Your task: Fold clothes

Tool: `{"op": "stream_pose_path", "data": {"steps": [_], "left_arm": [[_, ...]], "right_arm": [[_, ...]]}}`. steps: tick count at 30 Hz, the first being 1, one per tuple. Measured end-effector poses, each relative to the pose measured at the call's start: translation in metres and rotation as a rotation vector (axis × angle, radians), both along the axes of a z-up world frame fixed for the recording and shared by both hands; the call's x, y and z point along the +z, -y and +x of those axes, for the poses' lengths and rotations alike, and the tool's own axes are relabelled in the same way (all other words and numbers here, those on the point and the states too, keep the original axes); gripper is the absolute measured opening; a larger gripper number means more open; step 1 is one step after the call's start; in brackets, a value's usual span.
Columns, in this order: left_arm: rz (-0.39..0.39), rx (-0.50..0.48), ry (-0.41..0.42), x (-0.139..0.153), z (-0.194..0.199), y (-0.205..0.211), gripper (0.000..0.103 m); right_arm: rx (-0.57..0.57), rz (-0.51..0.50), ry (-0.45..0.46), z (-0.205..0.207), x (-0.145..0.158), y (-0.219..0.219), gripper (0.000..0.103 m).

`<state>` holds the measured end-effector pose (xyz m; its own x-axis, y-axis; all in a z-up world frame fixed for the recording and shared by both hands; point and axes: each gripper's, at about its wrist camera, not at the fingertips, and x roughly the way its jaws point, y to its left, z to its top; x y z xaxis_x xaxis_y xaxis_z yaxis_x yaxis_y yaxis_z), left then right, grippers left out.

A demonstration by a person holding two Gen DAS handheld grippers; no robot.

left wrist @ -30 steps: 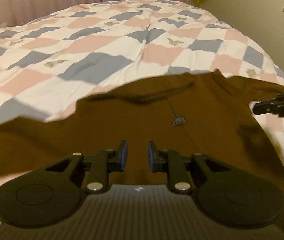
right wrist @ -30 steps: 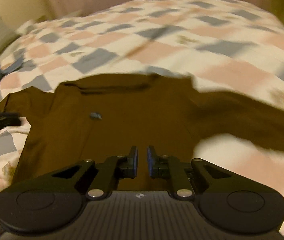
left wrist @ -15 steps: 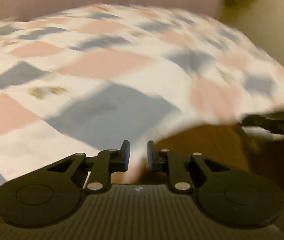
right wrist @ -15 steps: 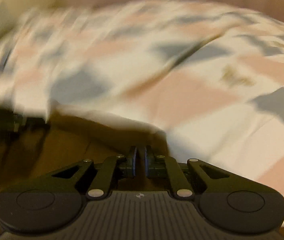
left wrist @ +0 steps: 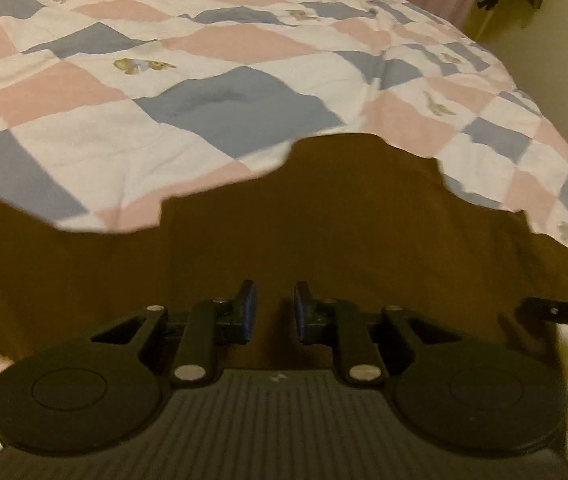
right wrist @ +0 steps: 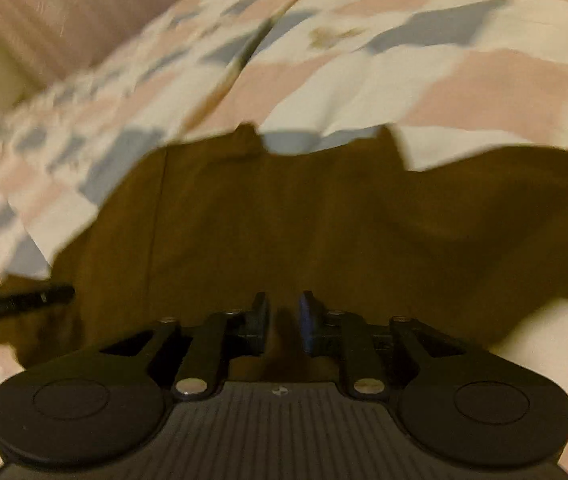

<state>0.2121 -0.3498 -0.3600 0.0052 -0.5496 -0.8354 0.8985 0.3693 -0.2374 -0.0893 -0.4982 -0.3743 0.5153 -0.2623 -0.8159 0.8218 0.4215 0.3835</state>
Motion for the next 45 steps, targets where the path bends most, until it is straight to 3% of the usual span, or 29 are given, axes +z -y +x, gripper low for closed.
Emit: {"op": "stream_pose_path", "data": {"steps": [4, 8, 11, 15, 18, 22, 25, 26, 27, 29, 33, 35, 38, 39, 40, 42, 45], "left_arm": [[-0.011, -0.108, -0.051, 0.025, -0.057, -0.007, 0.021], [-0.013, -0.225, -0.070, 0.046, -0.118, -0.008, 0.024], [0.001, -0.256, -0.096, 0.052, -0.153, -0.005, 0.025], [0.016, -0.265, -0.035, 0.053, -0.187, 0.010, 0.026], [0.043, -0.220, -0.028, 0.049, -0.203, 0.018, 0.026], [0.067, -0.169, -0.010, 0.046, -0.216, 0.022, 0.027], [0.082, -0.108, -0.015, 0.045, -0.214, 0.019, 0.028], [0.086, -0.082, -0.019, 0.045, -0.212, 0.017, 0.028], [0.092, -0.058, -0.023, 0.046, -0.208, 0.014, 0.028], [0.098, -0.016, -0.017, 0.050, -0.200, 0.007, 0.028], [0.086, 0.070, -0.004, 0.062, -0.175, -0.019, 0.028], [0.085, 0.132, -0.008, 0.065, -0.156, -0.038, 0.028], [0.085, 0.253, -0.001, 0.068, -0.115, -0.071, 0.029], [0.085, 0.293, 0.001, 0.068, -0.102, -0.083, 0.031], [0.086, 0.342, 0.011, 0.069, -0.085, -0.096, 0.034], [0.099, 0.443, 0.085, 0.070, -0.046, -0.126, 0.042], [0.195, 0.457, 0.321, 0.066, 0.008, -0.155, 0.044]], "right_arm": [[-0.146, 0.020, -0.045, -0.084, 0.030, -0.024, 0.030], [-0.405, -0.010, -0.067, -0.191, 0.063, -0.032, 0.030], [-0.591, -0.062, -0.052, -0.277, 0.081, -0.023, 0.032], [-0.807, -0.039, 0.034, -0.369, 0.069, 0.010, 0.040], [-0.887, -0.030, 0.097, -0.408, 0.038, 0.043, 0.043], [-0.981, 0.038, 0.087, -0.429, -0.016, 0.089, 0.048], [-1.042, 0.054, 0.113, -0.439, -0.041, 0.108, 0.050], [-1.042, 0.046, 0.117, -0.436, -0.042, 0.111, 0.043], [-1.041, 0.037, 0.120, -0.433, -0.044, 0.115, 0.002], [-0.989, -0.011, 0.027, -0.422, -0.028, 0.120, 0.004], [-0.838, -0.297, -0.235, -0.394, 0.039, 0.102, 0.004], [-0.828, -0.294, -0.344, -0.394, 0.041, 0.102, 0.005], [-0.832, -0.111, -0.387, -0.404, 0.015, 0.117, 0.016], [-0.830, -0.081, -0.395, -0.405, 0.011, 0.117, 0.025], [-0.821, -0.078, -0.405, -0.402, 0.013, 0.116, 0.034], [-0.810, -0.114, -0.458, -0.391, 0.025, 0.106, 0.077], [-0.810, -0.220, -0.555, -0.367, 0.053, 0.076, 0.082]]}}
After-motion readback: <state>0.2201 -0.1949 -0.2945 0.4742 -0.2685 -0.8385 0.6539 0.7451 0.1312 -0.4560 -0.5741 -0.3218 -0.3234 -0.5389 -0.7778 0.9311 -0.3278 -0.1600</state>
